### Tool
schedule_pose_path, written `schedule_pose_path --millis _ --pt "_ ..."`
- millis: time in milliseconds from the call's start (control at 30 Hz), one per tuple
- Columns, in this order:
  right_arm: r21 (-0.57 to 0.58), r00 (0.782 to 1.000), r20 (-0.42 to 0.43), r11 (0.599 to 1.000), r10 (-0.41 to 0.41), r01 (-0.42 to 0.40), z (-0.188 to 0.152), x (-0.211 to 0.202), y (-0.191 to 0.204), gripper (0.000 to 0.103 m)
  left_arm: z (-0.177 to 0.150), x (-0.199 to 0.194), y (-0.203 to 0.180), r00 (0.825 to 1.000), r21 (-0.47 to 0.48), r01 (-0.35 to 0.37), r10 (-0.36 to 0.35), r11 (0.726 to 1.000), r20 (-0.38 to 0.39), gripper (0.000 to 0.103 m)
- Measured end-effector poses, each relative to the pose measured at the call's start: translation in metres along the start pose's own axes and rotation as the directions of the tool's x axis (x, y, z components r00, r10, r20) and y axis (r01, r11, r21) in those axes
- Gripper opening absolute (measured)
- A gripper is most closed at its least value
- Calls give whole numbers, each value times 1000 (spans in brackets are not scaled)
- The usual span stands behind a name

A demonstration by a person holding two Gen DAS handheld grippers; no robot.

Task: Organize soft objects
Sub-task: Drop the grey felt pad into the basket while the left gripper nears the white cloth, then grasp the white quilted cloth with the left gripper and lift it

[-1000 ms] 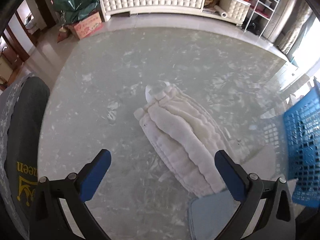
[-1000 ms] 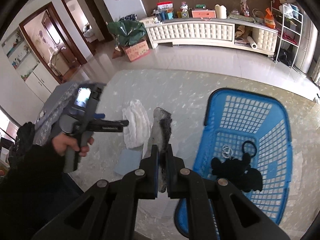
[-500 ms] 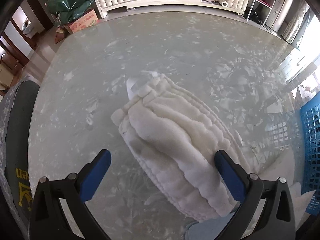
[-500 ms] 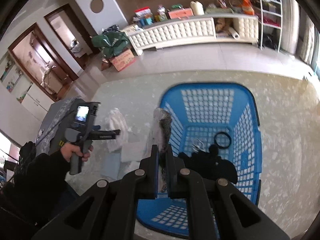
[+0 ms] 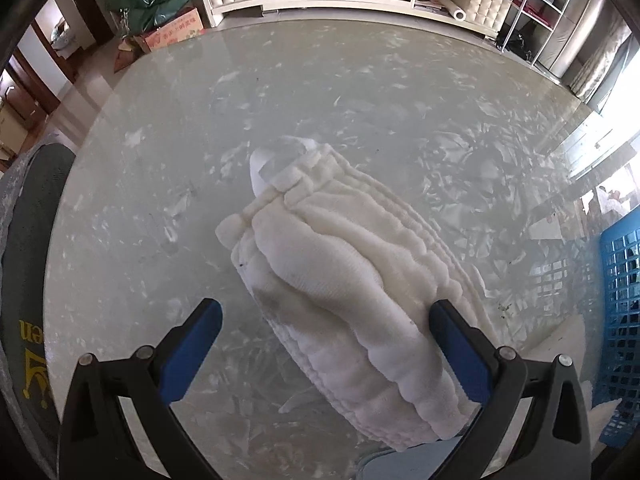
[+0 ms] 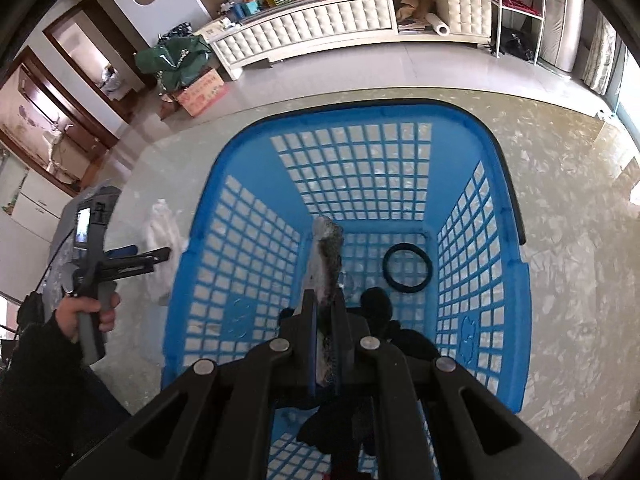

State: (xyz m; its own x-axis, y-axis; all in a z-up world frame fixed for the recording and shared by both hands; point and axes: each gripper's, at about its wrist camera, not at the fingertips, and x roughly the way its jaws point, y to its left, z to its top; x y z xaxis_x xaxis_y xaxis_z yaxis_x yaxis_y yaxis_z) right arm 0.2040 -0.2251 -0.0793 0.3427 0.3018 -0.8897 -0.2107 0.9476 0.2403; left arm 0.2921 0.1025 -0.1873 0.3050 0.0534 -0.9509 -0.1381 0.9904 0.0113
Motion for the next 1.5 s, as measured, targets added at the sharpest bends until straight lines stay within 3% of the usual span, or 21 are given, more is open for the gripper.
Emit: schedule_pose_path --millis 333,433,500,533,567,633,700,900,1100,1300,1500 --pt "-26 996 1 996 -85 85 13 13 11 7 1 8 7 1000 -31 9 -9 999 -10 103" --pt "-24 995 5 995 -100 100 15 12 10 14 -2 6 3 1000 -40 7 -7 999 -9 103" --pt "-27 993 20 993 -116 116 14 10 12 42 -3 6 2 1000 -44 13 -14 999 -13 103" --pt "-26 992 30 992 -121 121 14 7 11 52 -3 6 2 1000 -43 18 -19 999 -16 103" --pt "-23 992 39 992 -124 124 13 4 9 69 -3 7 3 1000 -42 21 -22 999 -17 103" --pt "-23 990 60 992 -125 126 10 -2 7 78 -4 6 3 1000 -47 20 -21 999 -18 103" --pt "-28 987 75 990 -139 141 7 -7 3 84 -4 5 2 1000 -45 19 -20 999 -16 95" --pt "-19 989 51 990 -141 142 2 -1 -4 86 -6 -7 -17 999 24 52 -52 998 -6 53" --pt "-43 988 16 987 -155 156 -1 3 -4 86 -8 -12 -28 995 57 100 -99 993 -14 25" --pt "-63 987 8 985 -158 159 -5 -3 -1 86 -14 -25 -40 991 81 130 -129 988 -20 22" --pt "-69 988 31 986 -149 151 -13 -17 -1 92 -20 -65 -51 985 105 159 -165 982 55 22"
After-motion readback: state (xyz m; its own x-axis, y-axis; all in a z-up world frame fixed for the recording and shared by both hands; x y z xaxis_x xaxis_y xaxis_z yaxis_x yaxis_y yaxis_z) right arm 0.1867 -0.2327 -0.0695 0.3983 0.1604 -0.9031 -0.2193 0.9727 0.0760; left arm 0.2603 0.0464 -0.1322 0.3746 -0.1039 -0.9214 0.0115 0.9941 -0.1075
